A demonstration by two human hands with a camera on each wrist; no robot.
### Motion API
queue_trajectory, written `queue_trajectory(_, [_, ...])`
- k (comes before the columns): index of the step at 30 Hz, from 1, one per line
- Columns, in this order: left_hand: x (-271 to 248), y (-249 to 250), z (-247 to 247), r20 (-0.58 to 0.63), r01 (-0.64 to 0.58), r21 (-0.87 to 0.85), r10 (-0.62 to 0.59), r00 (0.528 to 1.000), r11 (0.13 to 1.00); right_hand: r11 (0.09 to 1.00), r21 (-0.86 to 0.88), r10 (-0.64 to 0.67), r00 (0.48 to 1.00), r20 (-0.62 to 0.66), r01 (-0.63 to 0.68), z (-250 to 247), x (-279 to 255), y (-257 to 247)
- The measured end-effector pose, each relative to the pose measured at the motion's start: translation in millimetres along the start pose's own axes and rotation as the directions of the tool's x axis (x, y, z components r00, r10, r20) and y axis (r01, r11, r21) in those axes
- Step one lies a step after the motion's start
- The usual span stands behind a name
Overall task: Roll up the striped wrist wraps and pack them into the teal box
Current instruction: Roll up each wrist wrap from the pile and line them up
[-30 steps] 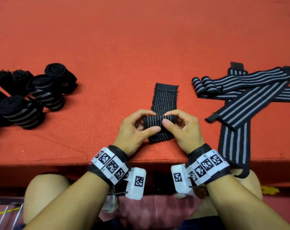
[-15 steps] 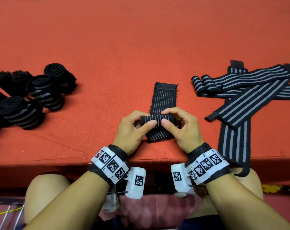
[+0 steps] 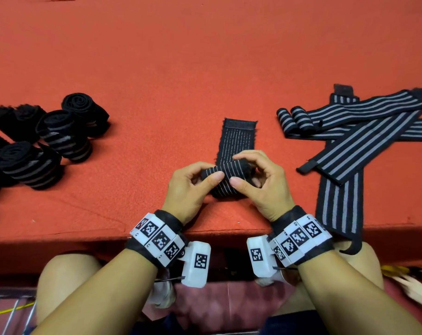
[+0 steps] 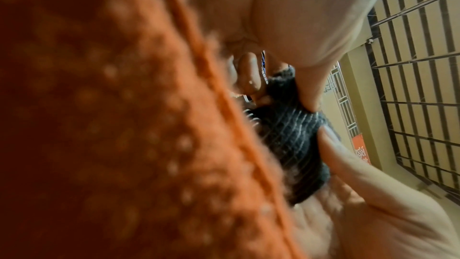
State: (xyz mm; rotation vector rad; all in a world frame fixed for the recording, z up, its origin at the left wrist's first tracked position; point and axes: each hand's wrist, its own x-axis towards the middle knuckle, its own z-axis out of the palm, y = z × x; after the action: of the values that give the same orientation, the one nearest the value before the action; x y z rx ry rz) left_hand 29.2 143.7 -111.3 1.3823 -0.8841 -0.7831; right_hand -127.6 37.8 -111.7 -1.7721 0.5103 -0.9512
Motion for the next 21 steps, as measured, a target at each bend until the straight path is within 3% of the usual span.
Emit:
queue_trajectory(4, [-0.3, 1.5, -0.2, 0.011, 0.002, 0.038, -0.003, 1.0, 0.999, 0.997, 0.07, 0.032, 0.999, 0.014, -0.033, 0.8, 0.8, 2.0])
queue_trajectory(9, [1.7, 0.0, -0.5, 0.053, -0.066, 0.088, 0.061, 0.997, 0.994, 0.993, 0.065, 0.108, 0.991, -0.073, -0.104, 2.6, 1.9, 5.2])
queue_trajectory(15, [0.1, 0.3, 1.0, 0.034, -0.017, -0.006, 0.017, 0.999, 1.0, 1.0, 0.002, -0.012, 0.997, -0.071, 0.013, 2.3, 2.2, 6.0])
queue_trajectory(21, [0.1, 2.9, -0.2, 0.041, -0.029, 0.012, 0.028, 0.999, 1.0, 0.998, 0.054, 0.031, 0.999, -0.027, -0.03, 0.3, 0.8, 5.4])
